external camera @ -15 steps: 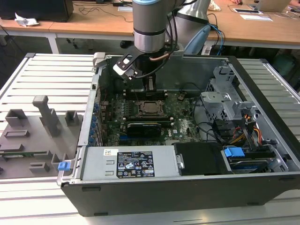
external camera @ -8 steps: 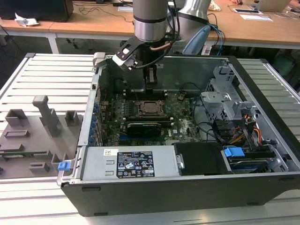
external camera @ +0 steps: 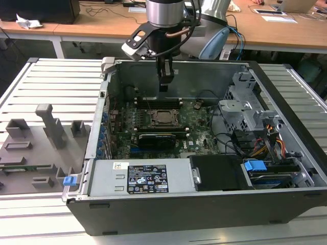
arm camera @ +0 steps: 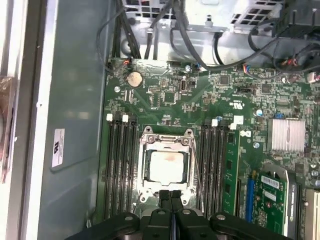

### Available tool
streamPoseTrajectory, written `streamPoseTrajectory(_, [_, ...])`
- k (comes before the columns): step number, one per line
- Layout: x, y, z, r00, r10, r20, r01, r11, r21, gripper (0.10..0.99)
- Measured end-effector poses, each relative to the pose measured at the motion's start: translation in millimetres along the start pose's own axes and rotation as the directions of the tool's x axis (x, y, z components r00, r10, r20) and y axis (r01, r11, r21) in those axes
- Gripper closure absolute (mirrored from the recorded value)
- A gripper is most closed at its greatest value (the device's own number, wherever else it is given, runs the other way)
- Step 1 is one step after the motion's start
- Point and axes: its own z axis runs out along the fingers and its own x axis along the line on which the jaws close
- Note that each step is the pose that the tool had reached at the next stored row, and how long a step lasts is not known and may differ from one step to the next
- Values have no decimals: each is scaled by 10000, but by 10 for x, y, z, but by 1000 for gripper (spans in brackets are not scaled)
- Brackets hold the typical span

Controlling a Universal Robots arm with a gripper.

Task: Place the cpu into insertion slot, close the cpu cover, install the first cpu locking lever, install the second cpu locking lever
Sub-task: 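Install the first cpu locking lever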

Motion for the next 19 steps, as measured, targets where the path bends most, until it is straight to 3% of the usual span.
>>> streamPoseTrajectory(3, [0,0,0,9931,-1175,-59,1175,9931,-2,980])
streamPoseTrajectory(7, [0,0,1,9850,-1724,-89,1724,9850,-7,980])
streamPoseTrajectory(8, [0,0,1,9806,-1957,-102,1957,9807,-10,980])
streamPoseTrajectory(12, [0,0,1,9552,-2955,-157,2955,9553,-23,980])
streamPoseTrajectory(16, [0,0,0,9357,-3523,-188,3523,9359,-33,980])
streamPoseTrajectory(17, [0,0,0,9241,-3816,-204,3816,9243,-40,980])
streamPoseTrajectory(19, [0,0,0,9063,-4219,-227,4219,9066,-49,980])
